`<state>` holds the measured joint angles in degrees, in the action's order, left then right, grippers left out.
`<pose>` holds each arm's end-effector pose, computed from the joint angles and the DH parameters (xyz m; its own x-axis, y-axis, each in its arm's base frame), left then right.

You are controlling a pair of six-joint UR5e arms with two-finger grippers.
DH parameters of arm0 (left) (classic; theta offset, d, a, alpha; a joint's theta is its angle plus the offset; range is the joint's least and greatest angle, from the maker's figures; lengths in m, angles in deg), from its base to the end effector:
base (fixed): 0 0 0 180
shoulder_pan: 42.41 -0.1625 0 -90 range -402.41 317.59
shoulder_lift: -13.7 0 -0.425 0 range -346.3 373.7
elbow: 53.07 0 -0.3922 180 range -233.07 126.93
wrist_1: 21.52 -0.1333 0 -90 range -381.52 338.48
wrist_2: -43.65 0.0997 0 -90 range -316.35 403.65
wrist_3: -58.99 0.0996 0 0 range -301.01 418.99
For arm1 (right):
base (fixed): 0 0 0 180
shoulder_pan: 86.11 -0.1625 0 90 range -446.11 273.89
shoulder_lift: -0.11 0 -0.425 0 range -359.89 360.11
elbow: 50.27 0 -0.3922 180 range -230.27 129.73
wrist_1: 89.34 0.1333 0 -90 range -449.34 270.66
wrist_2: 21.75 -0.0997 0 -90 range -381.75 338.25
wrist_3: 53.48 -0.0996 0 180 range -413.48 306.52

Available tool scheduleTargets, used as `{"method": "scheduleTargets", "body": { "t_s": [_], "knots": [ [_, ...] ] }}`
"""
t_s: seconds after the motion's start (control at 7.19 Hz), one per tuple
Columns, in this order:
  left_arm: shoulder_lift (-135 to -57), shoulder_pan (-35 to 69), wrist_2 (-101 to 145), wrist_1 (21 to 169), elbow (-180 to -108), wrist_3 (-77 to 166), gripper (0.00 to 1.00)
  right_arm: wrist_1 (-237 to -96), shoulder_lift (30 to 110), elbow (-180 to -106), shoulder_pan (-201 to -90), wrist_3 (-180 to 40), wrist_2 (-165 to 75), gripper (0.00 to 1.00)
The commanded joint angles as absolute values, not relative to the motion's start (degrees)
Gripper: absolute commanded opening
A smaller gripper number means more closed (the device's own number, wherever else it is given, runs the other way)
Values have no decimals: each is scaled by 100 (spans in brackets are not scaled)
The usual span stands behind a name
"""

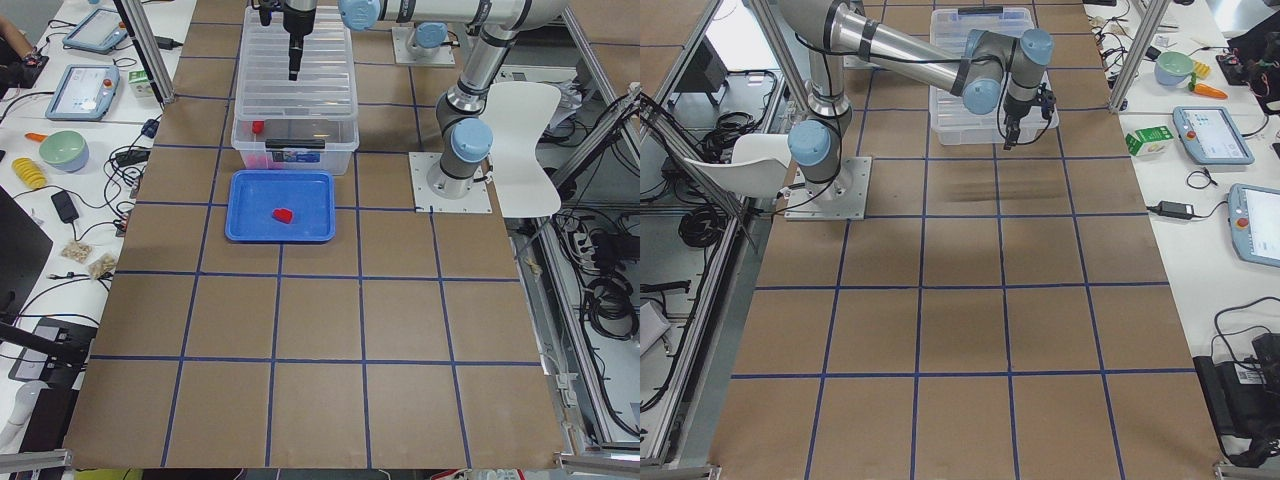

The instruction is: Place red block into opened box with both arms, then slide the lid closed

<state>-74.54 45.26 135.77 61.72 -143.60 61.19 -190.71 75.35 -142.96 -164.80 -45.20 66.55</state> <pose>-0.1095 -0.4965 0.5110 -0.9991 -0.0077 -0.0419 -0.0019 0.9905 -0.1375 0.0216 -0.5867 0.3463 -0.9974 0.0566 -0.0444 0.0519 0.9936 0.1006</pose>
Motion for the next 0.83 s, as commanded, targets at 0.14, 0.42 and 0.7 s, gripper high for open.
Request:
{"method": "scheduleTargets", "body": {
  "t_s": [0.14, 0.42, 0.7],
  "knots": [
    [-7454, 4521, 13576, 6172, -14360, 6119, 100, -19033, 7544, -14247, -16196, -4250, 6780, 100],
    [-7454, 4521, 13576, 6172, -14360, 6119, 100, -19041, 7553, -14238, -16117, -4093, 6834, 100],
    [-7463, 4530, 13576, 6172, -14360, 6119, 100, -19033, 7552, -14247, -15898, -3724, 6834, 100]
  ]
}}
